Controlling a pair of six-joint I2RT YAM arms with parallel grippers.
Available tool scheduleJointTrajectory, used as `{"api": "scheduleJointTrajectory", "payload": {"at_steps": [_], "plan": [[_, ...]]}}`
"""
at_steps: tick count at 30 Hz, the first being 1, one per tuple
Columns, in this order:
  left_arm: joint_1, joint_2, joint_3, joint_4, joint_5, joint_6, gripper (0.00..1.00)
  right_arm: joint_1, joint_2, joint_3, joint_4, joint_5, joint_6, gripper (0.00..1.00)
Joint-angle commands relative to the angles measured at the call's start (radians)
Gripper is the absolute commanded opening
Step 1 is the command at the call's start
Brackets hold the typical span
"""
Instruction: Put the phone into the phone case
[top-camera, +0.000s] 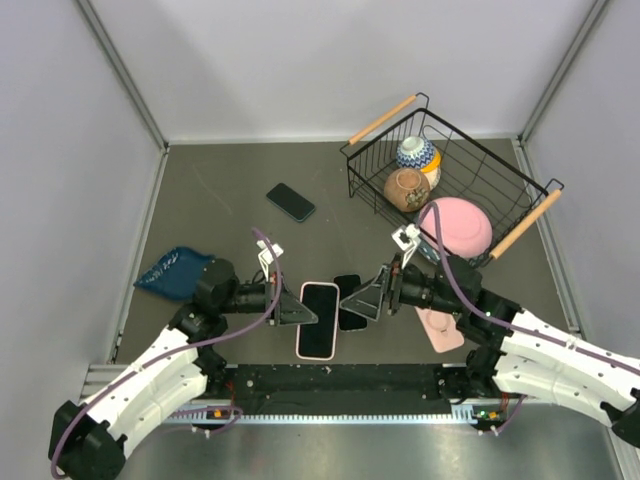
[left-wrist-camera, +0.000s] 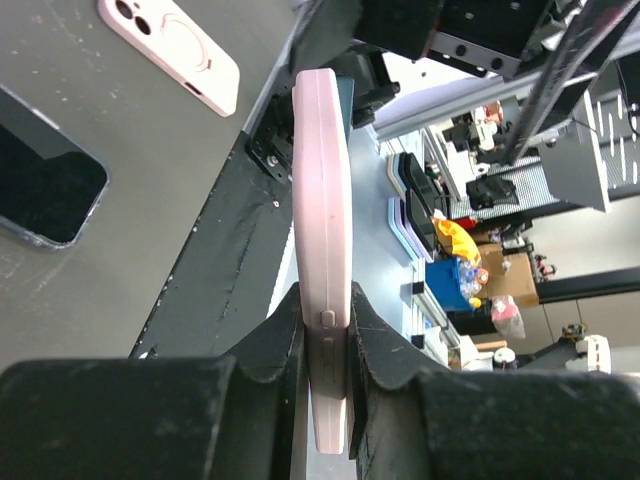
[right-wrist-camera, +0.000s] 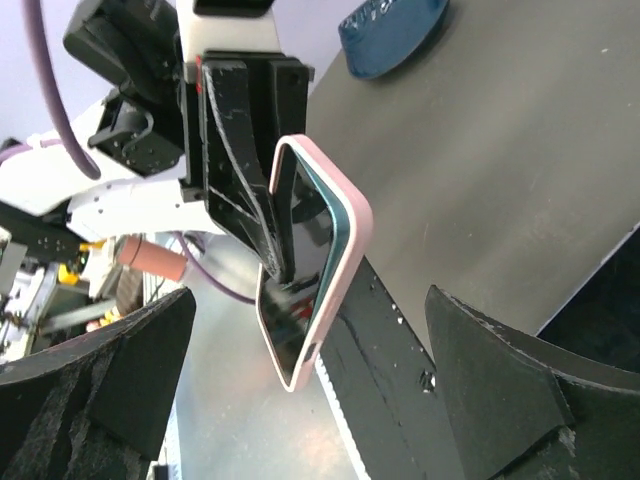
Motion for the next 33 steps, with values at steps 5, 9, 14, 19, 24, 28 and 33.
{"api": "scheduleJointTrajectory", "payload": {"at_steps": [5, 9, 14, 19, 24, 28, 33], "plan": [[0.001, -0.008, 0.023, 0.148, 0.137, 0.036, 0.00, -0.011, 0.091, 0.087, 0.081, -0.198, -0.053, 0.95], [0.001, -0.005, 0.012, 0.196, 0.144, 0.024, 0.00, -0.012, 0.143, 0.115, 0.089, -0.198, -0.068, 0.91], [0.001, 0.009, 0.015, 0.208, 0.156, 0.009, 0.00, -0.015, 0.182, 0.132, 0.124, -0.199, -0.083, 0.82], [0.001, 0.008, 0.029, 0.152, 0.138, 0.041, 0.00, -0.032, 0.211, 0.150, 0.173, -0.219, -0.082, 0.64], [0.002, 0.020, 0.055, -0.049, -0.011, 0.145, 0.00, -0.034, 0.222, 0.153, 0.206, -0.201, -0.070, 0.10], [0.001, 0.052, 0.080, -0.105, -0.036, 0.165, 0.00, -0.035, 0.244, 0.169, 0.189, -0.178, -0.045, 0.00], [0.002, 0.110, 0.138, -0.253, -0.146, 0.228, 0.00, -0.035, 0.252, 0.179, 0.135, -0.091, -0.007, 0.00]]}}
